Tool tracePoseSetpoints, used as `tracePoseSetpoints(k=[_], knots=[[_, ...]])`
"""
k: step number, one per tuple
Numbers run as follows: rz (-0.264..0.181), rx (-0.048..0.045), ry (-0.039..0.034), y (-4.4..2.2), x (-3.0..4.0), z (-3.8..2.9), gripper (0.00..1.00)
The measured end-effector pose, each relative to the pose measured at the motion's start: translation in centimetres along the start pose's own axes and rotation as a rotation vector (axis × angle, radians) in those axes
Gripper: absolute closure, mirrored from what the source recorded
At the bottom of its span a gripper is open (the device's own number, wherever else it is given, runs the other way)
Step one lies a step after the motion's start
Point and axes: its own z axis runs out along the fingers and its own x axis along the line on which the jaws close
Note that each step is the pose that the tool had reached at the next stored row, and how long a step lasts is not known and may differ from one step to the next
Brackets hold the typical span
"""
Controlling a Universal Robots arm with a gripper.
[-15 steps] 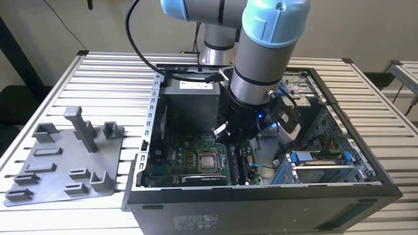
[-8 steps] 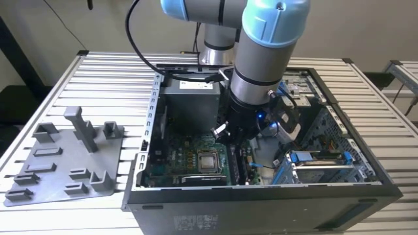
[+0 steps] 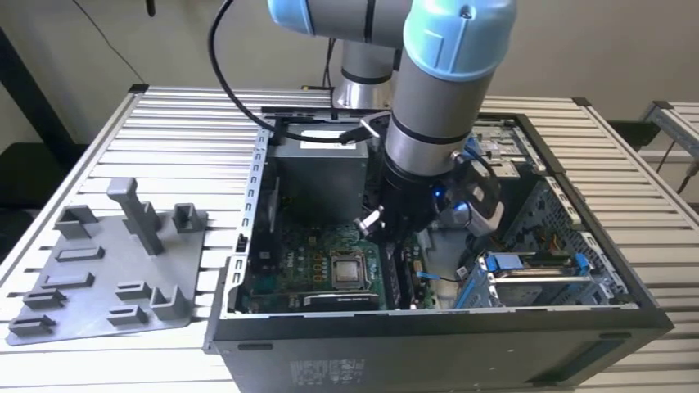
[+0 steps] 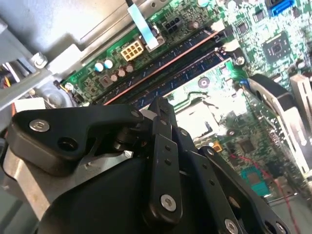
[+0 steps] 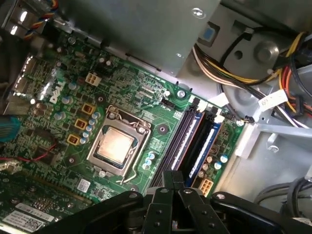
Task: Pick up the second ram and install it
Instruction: 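Press down the second ram until it locks into place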
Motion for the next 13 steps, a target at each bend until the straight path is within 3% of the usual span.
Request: tracePoseSetpoints(k=[13], knots=[[-0.237,-0.0027,0.0048,-0.01,0.00,0.18,0.89]])
